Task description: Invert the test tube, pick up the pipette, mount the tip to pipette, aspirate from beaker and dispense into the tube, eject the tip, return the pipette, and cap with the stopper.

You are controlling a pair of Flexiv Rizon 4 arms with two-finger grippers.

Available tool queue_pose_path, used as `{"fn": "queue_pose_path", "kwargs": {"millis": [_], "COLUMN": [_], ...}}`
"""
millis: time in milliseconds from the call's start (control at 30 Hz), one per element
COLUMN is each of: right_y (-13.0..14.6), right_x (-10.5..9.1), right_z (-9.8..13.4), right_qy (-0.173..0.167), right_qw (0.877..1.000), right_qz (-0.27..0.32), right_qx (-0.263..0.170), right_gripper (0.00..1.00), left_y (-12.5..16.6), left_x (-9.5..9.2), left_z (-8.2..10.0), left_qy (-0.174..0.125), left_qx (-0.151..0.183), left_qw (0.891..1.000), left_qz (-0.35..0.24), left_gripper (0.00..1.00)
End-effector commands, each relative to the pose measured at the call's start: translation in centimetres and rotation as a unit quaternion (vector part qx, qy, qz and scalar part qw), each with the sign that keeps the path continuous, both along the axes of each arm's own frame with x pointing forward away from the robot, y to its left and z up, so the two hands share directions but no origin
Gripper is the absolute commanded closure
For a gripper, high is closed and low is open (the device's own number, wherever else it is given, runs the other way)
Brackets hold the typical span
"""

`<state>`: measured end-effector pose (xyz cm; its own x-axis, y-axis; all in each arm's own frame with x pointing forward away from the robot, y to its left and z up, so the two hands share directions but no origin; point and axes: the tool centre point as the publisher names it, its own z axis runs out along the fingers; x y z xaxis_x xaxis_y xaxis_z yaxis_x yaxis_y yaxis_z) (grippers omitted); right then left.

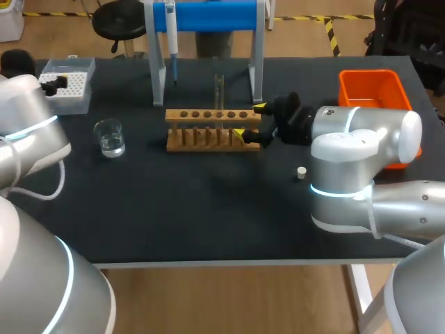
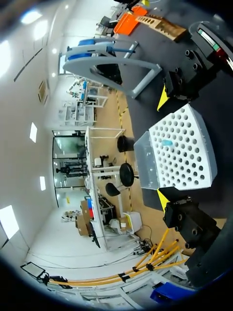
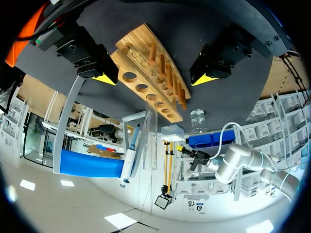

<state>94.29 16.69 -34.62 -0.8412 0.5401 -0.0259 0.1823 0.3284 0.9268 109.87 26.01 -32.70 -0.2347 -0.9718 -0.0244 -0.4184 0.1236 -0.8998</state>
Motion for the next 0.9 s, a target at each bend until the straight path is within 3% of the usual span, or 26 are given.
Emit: {"fn": "queue_pose_path", "kwargs": {"millis": [33, 900], "right_y": [0.0, 0.0], "right_x": [-0.1, -0.1], "right_z": [0.0, 0.0], "right_qy": [-0.001, -0.001], "right_qw": [1.0, 1.0], "right_qz": [-0.001, -0.001], "right_qx": [0.0, 0.0], "right_gripper": [0.0, 0.0], "left_y": [-0.9, -2.1], "left_x": [1.3, 1.1], "left_z": [-1.2, -2.3], "left_qy": [-0.001, 0.012], "left_qx": [0.005, 0.001], "left_qw": [1.0, 0.999], "left_qz": [0.024, 0.045], "left_gripper": [0.0, 0.0]}}
